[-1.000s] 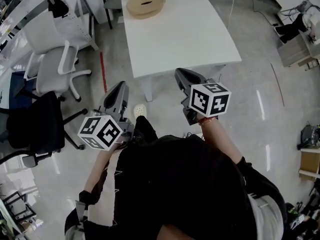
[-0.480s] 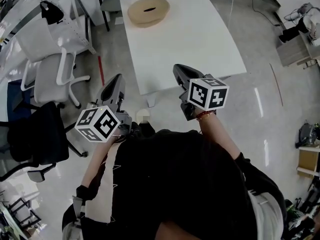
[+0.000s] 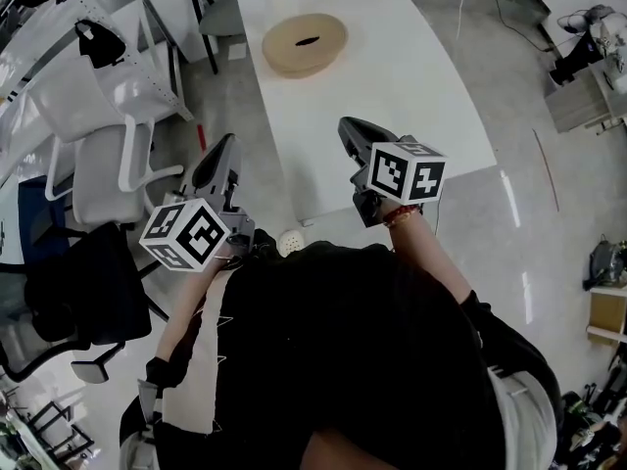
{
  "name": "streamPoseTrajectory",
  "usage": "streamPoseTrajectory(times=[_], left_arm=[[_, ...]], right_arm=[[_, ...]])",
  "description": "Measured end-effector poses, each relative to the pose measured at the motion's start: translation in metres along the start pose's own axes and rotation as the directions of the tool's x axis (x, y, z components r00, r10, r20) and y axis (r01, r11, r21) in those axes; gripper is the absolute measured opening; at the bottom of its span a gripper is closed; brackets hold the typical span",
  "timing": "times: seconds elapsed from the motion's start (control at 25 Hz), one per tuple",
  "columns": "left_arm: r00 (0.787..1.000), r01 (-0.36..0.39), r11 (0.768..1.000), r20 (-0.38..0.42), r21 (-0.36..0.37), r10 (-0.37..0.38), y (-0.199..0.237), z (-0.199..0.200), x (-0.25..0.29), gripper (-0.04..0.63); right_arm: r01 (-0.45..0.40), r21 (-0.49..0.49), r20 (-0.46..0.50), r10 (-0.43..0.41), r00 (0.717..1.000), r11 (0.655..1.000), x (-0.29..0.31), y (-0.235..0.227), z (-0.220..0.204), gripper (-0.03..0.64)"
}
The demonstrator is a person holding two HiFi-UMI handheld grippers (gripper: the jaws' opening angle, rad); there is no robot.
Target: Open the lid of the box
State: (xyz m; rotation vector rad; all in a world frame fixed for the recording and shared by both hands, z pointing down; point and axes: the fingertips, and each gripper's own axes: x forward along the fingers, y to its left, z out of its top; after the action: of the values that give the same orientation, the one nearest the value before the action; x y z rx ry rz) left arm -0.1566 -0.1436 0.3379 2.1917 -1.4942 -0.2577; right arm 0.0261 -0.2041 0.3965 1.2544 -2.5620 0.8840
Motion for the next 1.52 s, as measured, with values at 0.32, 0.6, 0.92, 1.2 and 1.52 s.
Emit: streamPoseTrajectory(times=[0.32,0.6,0.92,1.2,1.52], left_arm=[[1.000,0.011,1.000,-0.008,-0.010,-0.011,0.044,0.022,0.026,0.009],[0.999,0.034,0.999,-0.006,-0.028,-0.034,0.077,0.033,0.041,0.009],[0.997,0.048,0.999,-0.067,-0.013,-0.049,0.085,0.017,0.061,0.009],[0.995,0.051,0.998,-0.078,-0.048,-0.055,0.101,0.006,0.069,0.009],[0.995,0.029,0.996,-0.093,-0.086,-0.037,0.118,-0.001,0.071,0.009]], right_arm=[[0.031,0.021,0.014,-0.031,0.999,0.999,0.040,-0.005,0.019,0.005],[0.084,0.036,0.018,-0.085,0.996,0.996,0.069,-0.011,0.027,0.005],[0.121,0.005,-0.015,-0.121,0.993,0.993,0.077,-0.015,0.024,0.005],[0.182,-0.033,-0.045,-0.183,0.982,0.983,0.101,-0.029,0.027,0.005],[0.166,-0.145,-0.095,-0.181,0.979,0.975,0.134,-0.039,0.041,0.005]])
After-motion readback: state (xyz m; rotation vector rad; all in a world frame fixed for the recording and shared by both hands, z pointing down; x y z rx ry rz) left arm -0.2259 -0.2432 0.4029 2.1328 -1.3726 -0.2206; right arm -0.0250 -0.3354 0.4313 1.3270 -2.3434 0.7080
